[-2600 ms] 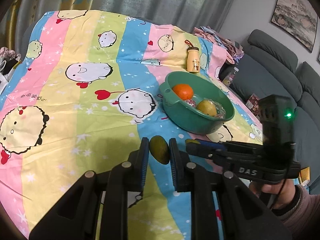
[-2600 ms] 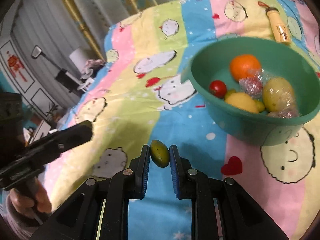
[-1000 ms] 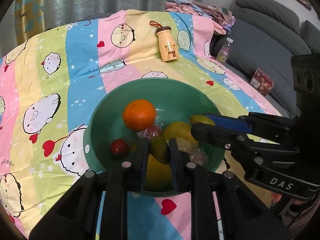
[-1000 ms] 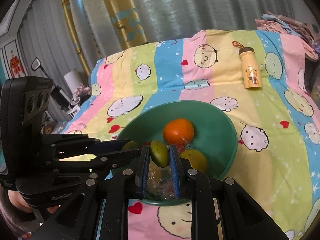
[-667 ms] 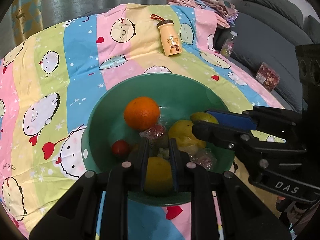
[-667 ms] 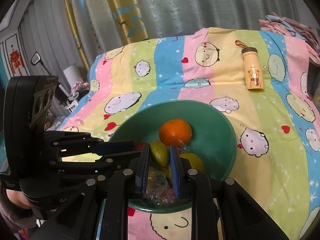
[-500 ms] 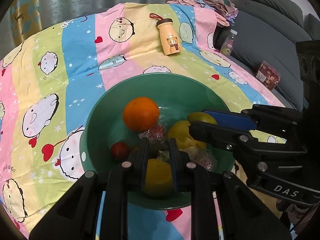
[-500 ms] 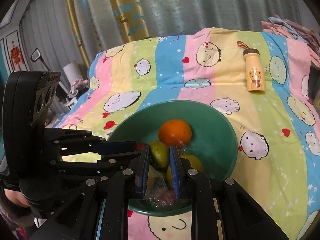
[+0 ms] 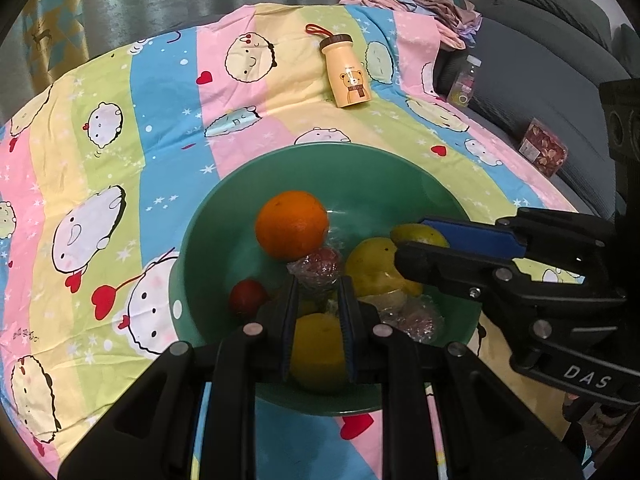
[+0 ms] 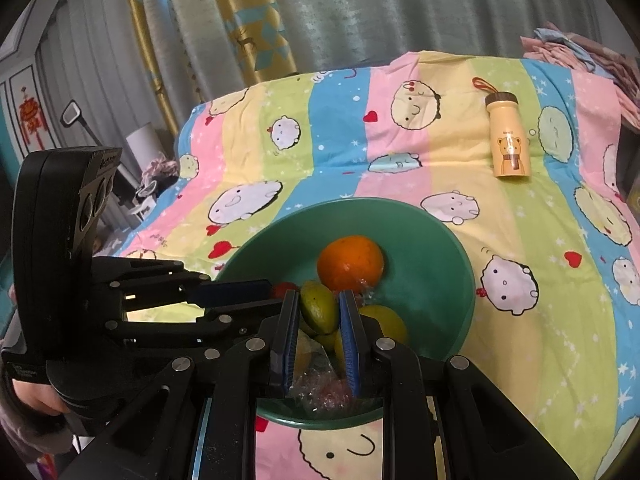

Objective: Organize fruits

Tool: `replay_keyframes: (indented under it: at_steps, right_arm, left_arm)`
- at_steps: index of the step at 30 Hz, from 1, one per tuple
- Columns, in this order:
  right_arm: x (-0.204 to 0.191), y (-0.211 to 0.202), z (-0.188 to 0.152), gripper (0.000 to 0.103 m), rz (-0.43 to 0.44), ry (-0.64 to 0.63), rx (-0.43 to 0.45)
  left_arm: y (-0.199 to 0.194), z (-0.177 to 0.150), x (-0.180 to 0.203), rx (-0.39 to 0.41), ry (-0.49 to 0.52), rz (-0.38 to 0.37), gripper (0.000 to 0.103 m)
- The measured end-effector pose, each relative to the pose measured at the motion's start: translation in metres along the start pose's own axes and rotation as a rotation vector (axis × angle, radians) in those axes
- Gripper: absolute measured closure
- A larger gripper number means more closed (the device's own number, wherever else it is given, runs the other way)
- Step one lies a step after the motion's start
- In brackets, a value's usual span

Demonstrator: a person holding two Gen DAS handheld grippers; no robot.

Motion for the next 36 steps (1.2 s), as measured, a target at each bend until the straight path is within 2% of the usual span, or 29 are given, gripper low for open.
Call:
replay_keyframes:
  at_steps: [8,14,18,20,22,24,27,31,33,36]
  right_arm:
    - [0.000,0.000,-0.004,0.081,-0.011,0.008,-0.006]
    - [-0.002,-0.003,-0.004,0.081,-0.015,0.007,-0.006]
    - [-0.005,-0.010,-0.002,0.071,-0.028,-0.007,-0.005]
    - [-0.005,-0.015,0.000,0.061,-0.044,-0.015,-0.001]
    - [-0.005,-0.020,0.002,0.051,-0.060,-0.021,0.006]
    - [-0.003,-0.025,0.005,0.040,-0.083,-0.028,0.007]
    - [-0.003,-0.032,0.008,0.032,-0.106,-0.041,0.007]
    - [-0.004,-0.042,0.012,0.020,-0.131,-0.051,0.000]
    - [-0.003,-0.048,0.014,0.016,-0.148,-0.055,-0.006]
    - [-0.004,-0.055,0.017,0.015,-0.166,-0.069,-0.011]
  left_arm:
    - [-0.007,0.001,-0.005,0.013,0.000,0.020,0.074]
    - [-0.015,0.002,-0.008,0.027,-0.009,0.029,0.059]
    - [-0.023,0.003,-0.011,0.041,-0.020,0.044,0.043]
    - [-0.028,0.003,-0.014,0.046,-0.028,0.052,0.038]
    - [-0.033,0.003,-0.017,0.051,-0.038,0.067,0.027]
    - [-0.038,0.003,-0.019,0.060,-0.046,0.075,0.022]
    - [-0.047,0.004,-0.023,0.067,-0.056,0.092,0.016]
    - [-0.059,0.005,-0.026,0.074,-0.077,0.113,0.002]
    - [-0.066,0.006,-0.028,0.079,-0.103,0.108,0.001]
    - [-0.073,0.006,-0.027,0.077,-0.118,0.114,0.001]
Point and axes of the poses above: each gripper's, at about its wrist camera, not at the fingertips, and y roughly the way its jaws point, x to its right, z to its top, the point moved 9 cm from there along y, roughly the way its jaws point, and after that the axes turned 12 degrees about x, right-handed, at the moved point
